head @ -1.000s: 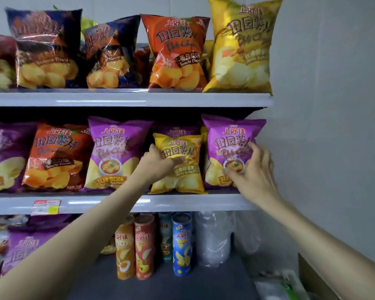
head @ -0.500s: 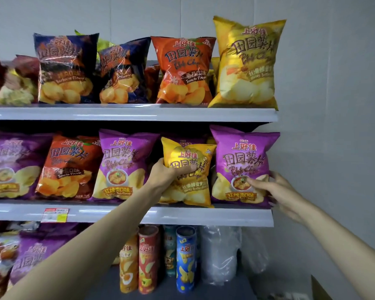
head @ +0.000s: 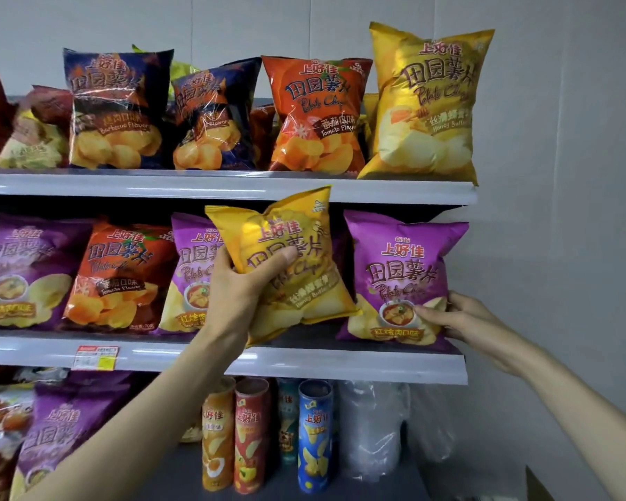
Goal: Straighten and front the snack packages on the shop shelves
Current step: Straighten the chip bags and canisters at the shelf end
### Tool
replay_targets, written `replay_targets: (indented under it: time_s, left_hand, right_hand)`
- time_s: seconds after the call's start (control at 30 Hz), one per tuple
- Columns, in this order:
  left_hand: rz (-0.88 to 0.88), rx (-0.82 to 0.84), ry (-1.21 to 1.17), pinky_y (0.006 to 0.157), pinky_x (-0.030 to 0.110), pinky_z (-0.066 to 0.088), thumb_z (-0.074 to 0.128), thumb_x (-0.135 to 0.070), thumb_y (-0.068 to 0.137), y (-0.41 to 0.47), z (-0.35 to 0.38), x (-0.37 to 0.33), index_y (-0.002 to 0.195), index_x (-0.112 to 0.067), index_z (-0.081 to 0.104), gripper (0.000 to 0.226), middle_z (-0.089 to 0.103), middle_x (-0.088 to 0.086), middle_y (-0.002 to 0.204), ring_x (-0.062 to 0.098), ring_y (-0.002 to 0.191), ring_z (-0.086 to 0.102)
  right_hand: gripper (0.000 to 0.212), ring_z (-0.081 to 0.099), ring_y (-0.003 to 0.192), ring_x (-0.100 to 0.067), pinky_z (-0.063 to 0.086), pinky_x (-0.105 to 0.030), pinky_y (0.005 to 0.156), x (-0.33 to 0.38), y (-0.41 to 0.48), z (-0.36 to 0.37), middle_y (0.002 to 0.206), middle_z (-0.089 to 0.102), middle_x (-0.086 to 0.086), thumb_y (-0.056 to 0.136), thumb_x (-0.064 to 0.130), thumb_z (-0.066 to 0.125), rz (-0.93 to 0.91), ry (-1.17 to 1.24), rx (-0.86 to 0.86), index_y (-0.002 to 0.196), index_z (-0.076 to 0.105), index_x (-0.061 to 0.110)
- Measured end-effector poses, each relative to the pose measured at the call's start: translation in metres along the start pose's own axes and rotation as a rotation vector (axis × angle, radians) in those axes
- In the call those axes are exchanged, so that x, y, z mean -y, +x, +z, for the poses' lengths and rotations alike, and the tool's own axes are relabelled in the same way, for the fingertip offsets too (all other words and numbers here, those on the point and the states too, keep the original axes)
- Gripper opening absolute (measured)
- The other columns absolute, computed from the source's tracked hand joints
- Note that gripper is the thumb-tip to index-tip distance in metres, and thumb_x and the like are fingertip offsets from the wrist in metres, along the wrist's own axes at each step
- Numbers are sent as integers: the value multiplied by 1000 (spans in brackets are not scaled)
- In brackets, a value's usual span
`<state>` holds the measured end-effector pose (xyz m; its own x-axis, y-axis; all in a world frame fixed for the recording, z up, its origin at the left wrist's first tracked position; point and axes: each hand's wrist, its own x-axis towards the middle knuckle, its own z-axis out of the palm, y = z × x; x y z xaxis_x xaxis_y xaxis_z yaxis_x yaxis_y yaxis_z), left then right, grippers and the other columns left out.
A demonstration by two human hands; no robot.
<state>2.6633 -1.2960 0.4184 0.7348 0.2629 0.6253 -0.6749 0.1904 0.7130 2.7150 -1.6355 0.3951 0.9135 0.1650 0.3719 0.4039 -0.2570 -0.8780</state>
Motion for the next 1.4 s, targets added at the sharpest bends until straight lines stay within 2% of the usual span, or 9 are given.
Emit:
replay_targets:
  time_s: [0.27,0.6,0.8,0.9,1.03,1.13,1.23,1.33,1.4]
  left_hand:
    - [-110,-37,-83,83,59,62,88,-37,76,3,-54,-15,138,-16,61,71,76,15,122,40,105,76]
    - [-106,36,39,88,59,61,95,-41,64,-2,-42,-11,134,-18,63,81,78,14,118,40,103,77]
    - [-174,134,104,86,54,63,96,-39,69,-11,3,-4,131,-16,62,74,80,10,113,35,98,79]
    - [-197,160,93,84,53,64,97,-34,69,-13,35,5,127,-16,63,70,80,9,110,32,95,80]
    - [-154,237,148,86,44,64,98,-36,70,-18,86,22,124,-19,65,66,81,1,106,23,96,80]
    - [-123,275,230,83,33,64,96,-44,72,-17,110,42,121,-23,65,62,81,-5,103,13,94,79]
    - [-169,356,324,97,45,59,91,-71,64,-17,124,56,126,-31,63,78,79,-10,113,13,106,75]
    - [-133,446,454,96,29,53,84,-59,80,-25,130,59,120,-44,53,53,68,-31,102,-8,100,66]
    - [-131,512,523,104,35,51,80,-63,78,-31,131,59,137,-35,51,71,65,-31,110,-2,109,66]
  right_hand:
    - [80,69,110,-7,53,-40,104,2,34,66,116,76,16,63,90,71,-44,-231,19,121,67,35]
    - [39,67,108,-8,52,-40,105,18,47,114,111,75,16,89,70,65,-50,-278,71,109,70,37]
    - [73,51,129,-12,36,-35,114,16,23,94,145,55,12,95,77,46,-143,-74,-211,148,54,27]
    - [78,61,130,-18,41,-52,117,11,-2,73,139,67,5,87,82,56,-288,236,-207,139,63,25]
    - [79,60,131,-8,45,-43,113,2,-27,63,139,65,18,77,77,75,-255,-24,-4,144,47,44]
    - [83,69,114,-3,52,-35,104,-7,-27,47,121,74,17,61,64,91,-191,-19,-114,132,53,38]
    - [77,72,107,-5,56,-36,100,-11,-23,22,112,77,16,53,55,93,-132,-8,-199,120,60,34]
    - [77,71,109,-9,55,-42,103,-19,-13,3,114,76,12,56,63,94,-56,-22,-265,120,60,35]
    - [74,69,112,-11,55,-40,103,-23,-6,-3,116,75,13,61,63,94,-13,-65,-252,120,58,34]
